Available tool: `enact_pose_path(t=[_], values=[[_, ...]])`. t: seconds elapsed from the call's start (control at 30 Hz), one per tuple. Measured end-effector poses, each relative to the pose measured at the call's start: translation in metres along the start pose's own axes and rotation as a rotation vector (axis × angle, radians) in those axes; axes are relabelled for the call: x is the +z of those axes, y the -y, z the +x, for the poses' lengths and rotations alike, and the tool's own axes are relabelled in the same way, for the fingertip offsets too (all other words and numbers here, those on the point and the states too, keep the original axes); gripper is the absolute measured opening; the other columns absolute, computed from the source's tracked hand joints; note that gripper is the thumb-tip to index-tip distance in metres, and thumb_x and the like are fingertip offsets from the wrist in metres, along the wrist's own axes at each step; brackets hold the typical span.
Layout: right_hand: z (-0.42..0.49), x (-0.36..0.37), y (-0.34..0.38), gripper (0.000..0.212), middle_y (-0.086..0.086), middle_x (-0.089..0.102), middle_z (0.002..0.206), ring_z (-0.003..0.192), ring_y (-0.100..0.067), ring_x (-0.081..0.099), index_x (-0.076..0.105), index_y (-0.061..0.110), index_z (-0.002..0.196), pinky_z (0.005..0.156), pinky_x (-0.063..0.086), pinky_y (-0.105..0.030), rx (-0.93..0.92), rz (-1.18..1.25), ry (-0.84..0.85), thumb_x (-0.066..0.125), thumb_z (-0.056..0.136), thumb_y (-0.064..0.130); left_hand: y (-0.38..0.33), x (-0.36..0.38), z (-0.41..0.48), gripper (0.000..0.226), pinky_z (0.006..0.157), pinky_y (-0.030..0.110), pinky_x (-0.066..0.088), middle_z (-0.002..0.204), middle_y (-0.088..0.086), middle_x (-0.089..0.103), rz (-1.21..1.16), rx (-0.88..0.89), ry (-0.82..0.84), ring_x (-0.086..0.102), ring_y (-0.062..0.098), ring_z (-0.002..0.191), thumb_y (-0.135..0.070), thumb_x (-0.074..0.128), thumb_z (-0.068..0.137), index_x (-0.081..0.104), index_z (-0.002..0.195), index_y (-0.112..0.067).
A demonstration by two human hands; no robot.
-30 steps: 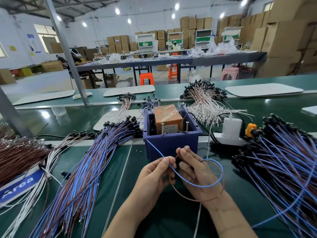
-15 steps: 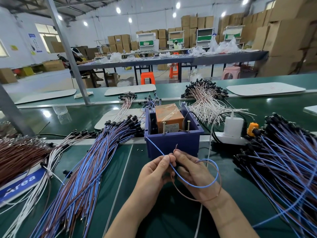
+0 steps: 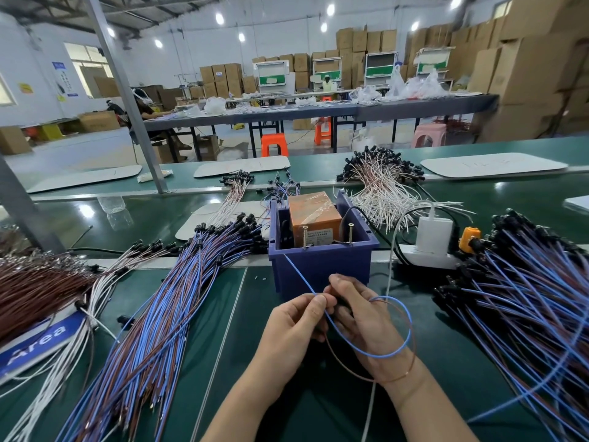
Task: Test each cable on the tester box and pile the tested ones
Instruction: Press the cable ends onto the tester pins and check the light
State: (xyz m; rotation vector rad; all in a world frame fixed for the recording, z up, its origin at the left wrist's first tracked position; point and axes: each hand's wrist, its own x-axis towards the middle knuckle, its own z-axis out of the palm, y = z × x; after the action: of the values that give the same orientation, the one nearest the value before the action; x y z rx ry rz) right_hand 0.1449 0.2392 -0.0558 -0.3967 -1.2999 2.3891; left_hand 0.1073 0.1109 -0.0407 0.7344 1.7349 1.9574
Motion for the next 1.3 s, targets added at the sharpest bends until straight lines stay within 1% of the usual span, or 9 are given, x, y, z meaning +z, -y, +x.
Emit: enact_pose_path(t=[0.2,0.4,0.6,0.8,0.87,0.93,1.1,1.2,1.3], values=[[-0.001,0.002,0.001,0.021,-0.011,0.061,0.069,0.061,-0.025,0.043,0.076,0.020,0.076,0.060,0.037,-0.036,-0.041,0.010,-0.012,0.065,0.094,0.021,0.000,0.000,0.000,0.022,0.064,0.023,0.051,0.083,-0.003,0.071,0.001,0.003,-0.004,0.058,0.011,0.071,-0.035,0.060,0.091,0.079,0.094,-0.024],[-0.001,0.003,0.003,0.032,-0.012,0.044,0.054,0.045,-0.023,0.037,0.071,0.013,0.065,0.046,0.037,-0.029,-0.055,-0.064,-0.066,0.066,0.092,0.028,0.000,0.000,0.000,0.023,0.065,0.023,0.051,0.083,-0.003,0.070,0.023,0.001,-0.015,0.058,0.011,0.070,-0.022,0.057,0.101,0.079,0.094,-0.024],[0.001,0.002,0.003,0.026,-0.015,0.050,0.069,0.058,-0.025,0.041,0.075,0.014,0.069,0.054,0.039,-0.030,-0.025,-0.026,-0.037,0.075,0.078,0.039,0.001,0.000,0.001,0.029,0.066,0.028,0.050,0.081,-0.003,0.067,0.017,-0.004,-0.042,0.056,0.014,0.072,-0.018,0.053,0.103,0.079,0.092,-0.023],[0.000,-0.002,0.002,0.020,-0.014,0.055,0.074,0.063,-0.025,0.043,0.078,0.018,0.073,0.064,0.040,-0.035,-0.024,0.034,-0.040,0.076,0.079,0.038,0.001,0.000,0.001,0.028,0.067,0.027,0.051,0.080,-0.005,0.067,0.008,-0.013,-0.050,0.056,0.015,0.074,-0.016,0.052,0.103,0.077,0.090,-0.018],[0.000,-0.002,0.005,0.018,-0.010,0.068,0.080,0.057,-0.020,0.040,0.078,0.021,0.071,0.060,0.039,-0.031,-0.016,0.049,-0.065,0.073,0.081,0.035,0.001,-0.001,0.001,0.026,0.069,0.029,0.050,0.080,-0.004,0.066,0.013,-0.008,-0.051,0.055,0.015,0.073,-0.017,0.052,0.104,0.075,0.093,-0.015],[-0.001,-0.003,0.009,0.019,-0.006,0.076,0.090,0.045,-0.010,0.036,0.077,0.022,0.072,0.046,0.037,-0.023,-0.010,0.094,-0.101,0.069,0.086,0.031,0.001,-0.001,0.001,0.025,0.069,0.029,0.050,0.079,-0.004,0.065,0.012,-0.003,-0.053,0.055,0.014,0.072,-0.017,0.051,0.104,0.074,0.095,-0.014],[-0.004,-0.001,0.011,0.033,-0.011,0.076,0.110,0.038,-0.005,0.028,0.071,0.011,0.110,0.038,0.033,-0.016,0.032,0.093,-0.052,0.058,0.095,0.037,0.003,-0.004,0.002,0.026,0.066,0.025,0.049,0.078,-0.002,0.062,-0.049,0.002,-0.070,0.054,0.013,0.068,-0.016,0.049,0.105,0.070,0.090,-0.015],[-0.008,0.003,0.011,0.041,-0.012,0.075,0.112,0.036,-0.003,0.028,0.076,0.010,0.107,0.037,0.032,-0.015,0.088,0.046,0.033,0.060,0.087,0.042,0.004,-0.006,0.004,0.025,0.064,0.025,0.049,0.082,0.000,0.064,-0.164,-0.020,-0.080,0.055,0.012,0.065,-0.020,0.053,0.100,0.073,0.083,-0.019],[-0.013,0.008,0.013,0.029,-0.009,0.076,0.109,0.040,-0.003,0.040,0.082,0.016,0.094,0.040,0.040,-0.013,0.116,0.006,0.110,0.065,0.080,0.035,0.004,-0.008,0.006,0.019,0.062,0.025,0.049,0.081,0.002,0.063,-0.274,-0.046,-0.064,0.055,0.011,0.062,-0.027,0.058,0.089,0.072,0.080,-0.018]])
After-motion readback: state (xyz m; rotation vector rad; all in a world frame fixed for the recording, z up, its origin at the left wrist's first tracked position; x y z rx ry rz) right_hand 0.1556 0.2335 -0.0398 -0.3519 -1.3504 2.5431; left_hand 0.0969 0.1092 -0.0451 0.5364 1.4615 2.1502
